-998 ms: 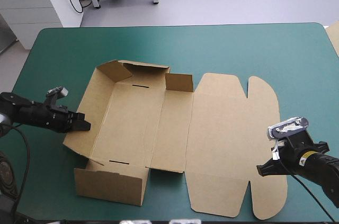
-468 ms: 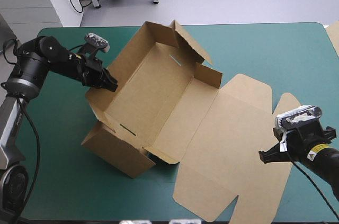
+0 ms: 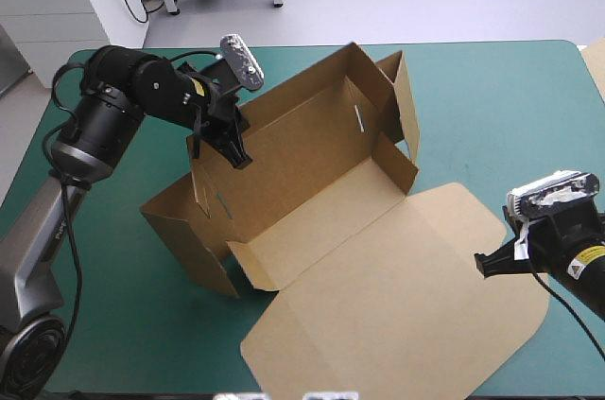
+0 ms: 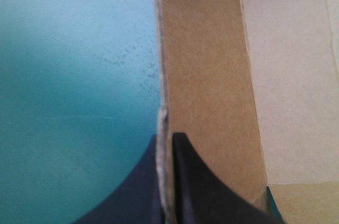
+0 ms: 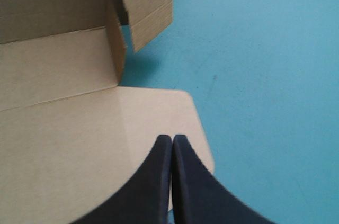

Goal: Fold the box

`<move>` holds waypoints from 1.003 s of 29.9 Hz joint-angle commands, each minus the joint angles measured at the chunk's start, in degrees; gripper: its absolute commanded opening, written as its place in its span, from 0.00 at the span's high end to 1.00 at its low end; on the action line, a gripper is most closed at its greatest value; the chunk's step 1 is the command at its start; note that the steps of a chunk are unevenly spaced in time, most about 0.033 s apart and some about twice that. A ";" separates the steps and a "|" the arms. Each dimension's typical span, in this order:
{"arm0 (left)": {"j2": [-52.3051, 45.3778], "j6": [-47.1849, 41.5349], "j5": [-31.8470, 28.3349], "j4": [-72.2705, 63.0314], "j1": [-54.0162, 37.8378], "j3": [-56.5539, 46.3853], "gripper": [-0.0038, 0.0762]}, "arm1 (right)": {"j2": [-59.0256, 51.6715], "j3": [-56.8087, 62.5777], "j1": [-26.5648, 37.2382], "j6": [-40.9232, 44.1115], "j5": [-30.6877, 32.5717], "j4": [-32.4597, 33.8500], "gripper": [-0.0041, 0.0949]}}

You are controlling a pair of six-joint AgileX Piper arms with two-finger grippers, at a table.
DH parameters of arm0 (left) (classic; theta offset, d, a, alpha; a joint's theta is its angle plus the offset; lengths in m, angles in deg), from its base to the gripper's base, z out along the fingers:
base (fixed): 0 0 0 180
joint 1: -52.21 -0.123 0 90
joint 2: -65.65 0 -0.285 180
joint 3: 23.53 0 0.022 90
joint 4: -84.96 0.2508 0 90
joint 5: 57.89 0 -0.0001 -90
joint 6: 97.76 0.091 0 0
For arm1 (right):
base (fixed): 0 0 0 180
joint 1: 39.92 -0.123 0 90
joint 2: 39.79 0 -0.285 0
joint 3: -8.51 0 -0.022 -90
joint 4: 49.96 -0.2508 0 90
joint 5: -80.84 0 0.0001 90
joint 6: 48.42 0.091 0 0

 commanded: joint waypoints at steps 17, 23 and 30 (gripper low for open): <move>-1.91 10.12 -7.77 12.84 13.98 -2.57 0.96 | -0.16 -7.34 0.39 7.14 3.22 7.23 0.98; -3.88 11.78 -17.49 13.03 13.98 -10.88 0.96 | -0.16 -7.34 0.39 8.62 3.22 7.10 0.98; -10.23 12.30 -33.89 18.94 16.06 -24.15 0.96 | -0.06 -7.50 0.39 9.33 2.17 6.86 0.98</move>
